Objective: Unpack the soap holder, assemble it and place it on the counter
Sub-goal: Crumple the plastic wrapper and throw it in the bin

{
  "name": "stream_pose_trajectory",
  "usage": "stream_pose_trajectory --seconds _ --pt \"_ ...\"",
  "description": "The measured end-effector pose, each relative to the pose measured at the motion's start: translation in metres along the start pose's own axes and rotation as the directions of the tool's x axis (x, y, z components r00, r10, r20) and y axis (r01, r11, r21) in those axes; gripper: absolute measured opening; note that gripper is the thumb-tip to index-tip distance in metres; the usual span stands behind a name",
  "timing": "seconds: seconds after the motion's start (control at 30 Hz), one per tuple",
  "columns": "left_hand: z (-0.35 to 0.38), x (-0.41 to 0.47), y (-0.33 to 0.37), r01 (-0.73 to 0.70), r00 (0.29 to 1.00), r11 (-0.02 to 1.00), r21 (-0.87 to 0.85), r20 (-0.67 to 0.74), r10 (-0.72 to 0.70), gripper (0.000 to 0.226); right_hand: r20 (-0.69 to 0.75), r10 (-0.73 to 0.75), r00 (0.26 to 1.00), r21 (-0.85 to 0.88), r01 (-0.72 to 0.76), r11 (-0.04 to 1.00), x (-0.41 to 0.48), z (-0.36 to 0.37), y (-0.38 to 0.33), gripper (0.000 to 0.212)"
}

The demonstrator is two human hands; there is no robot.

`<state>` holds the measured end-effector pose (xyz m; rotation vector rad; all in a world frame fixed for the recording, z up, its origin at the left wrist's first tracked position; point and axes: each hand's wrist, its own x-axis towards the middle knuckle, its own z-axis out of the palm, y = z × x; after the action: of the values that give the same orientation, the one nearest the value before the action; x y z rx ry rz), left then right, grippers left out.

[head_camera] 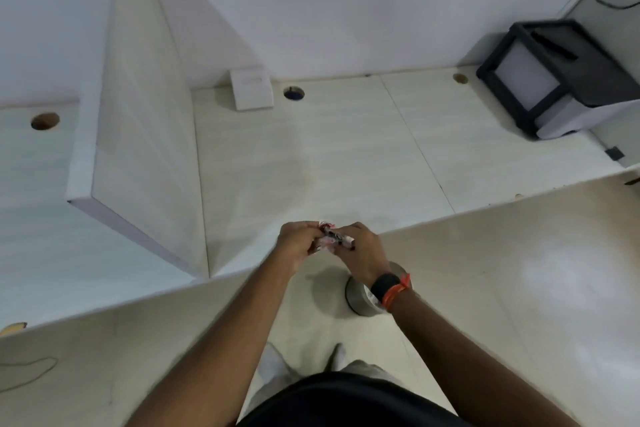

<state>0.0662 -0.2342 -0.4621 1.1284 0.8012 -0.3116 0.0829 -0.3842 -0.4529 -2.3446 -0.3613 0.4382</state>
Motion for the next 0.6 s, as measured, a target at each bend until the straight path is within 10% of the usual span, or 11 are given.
stream_pose_trajectory --seconds 0.6 --pt "0.1 0.143 -0.294 0.204 0.979 0.85 0.486 -0.125 -0.163 0.026 -0.052 0.729 0.683 0.077 -0.725 0.684 -0.015 0.058 0.387 0.037"
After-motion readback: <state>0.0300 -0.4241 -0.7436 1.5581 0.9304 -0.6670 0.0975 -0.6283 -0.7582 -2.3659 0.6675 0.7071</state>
